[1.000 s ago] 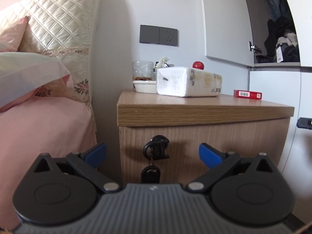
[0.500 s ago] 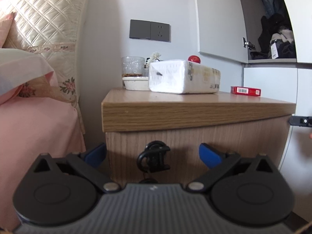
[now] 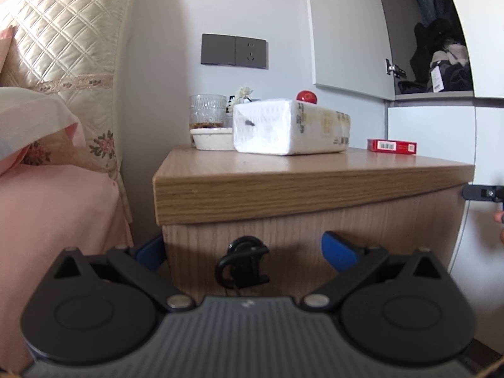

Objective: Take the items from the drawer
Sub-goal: 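Close the left tool's fingers on the black drawer knob, then pull the drawer outward by its knob with the left tool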

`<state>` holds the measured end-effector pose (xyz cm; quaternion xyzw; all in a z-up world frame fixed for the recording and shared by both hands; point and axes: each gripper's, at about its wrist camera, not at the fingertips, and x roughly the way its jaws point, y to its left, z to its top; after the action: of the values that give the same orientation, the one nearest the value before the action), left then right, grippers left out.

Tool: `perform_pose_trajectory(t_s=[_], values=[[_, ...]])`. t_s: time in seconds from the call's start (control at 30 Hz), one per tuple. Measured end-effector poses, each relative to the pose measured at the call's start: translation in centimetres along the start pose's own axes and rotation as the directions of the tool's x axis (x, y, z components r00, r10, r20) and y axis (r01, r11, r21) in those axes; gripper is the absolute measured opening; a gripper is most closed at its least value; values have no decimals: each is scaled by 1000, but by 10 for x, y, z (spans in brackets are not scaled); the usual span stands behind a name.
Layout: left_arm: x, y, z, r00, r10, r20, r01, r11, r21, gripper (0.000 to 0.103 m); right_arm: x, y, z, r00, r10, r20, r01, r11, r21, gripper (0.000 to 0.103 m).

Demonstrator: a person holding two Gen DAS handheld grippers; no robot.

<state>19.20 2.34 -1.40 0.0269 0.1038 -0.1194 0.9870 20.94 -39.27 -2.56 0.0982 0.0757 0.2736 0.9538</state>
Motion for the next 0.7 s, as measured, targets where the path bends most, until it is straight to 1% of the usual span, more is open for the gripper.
perform_pose_trajectory(t_s=[0.1, 0.23, 0.37, 0.57, 0.7], values=[[0, 1, 1, 1000, -4, 2, 4, 1000, -9, 103, -3, -3, 1, 1000, 20, 5, -20, 1000, 13, 103], [2, 1, 0, 1000, -2, 2, 2, 1000, 3, 103, -5, -7, 2, 999, 44, 5, -44, 999, 20, 103], [3, 1, -1, 1000, -6, -1, 6, 1000, 12, 103, -6, -8, 2, 998, 55, -4, -55, 999, -2, 103], [1, 1, -1, 1000, -13, -2, 13, 1000, 10, 103, -8, -13, 3, 995, 98, -14, -98, 995, 3, 103], [-5, 0, -2, 1000, -18, 1, 18, 1000, 5, 103, -12, -12, 3, 992, 120, -25, -120, 993, -17, 103]])
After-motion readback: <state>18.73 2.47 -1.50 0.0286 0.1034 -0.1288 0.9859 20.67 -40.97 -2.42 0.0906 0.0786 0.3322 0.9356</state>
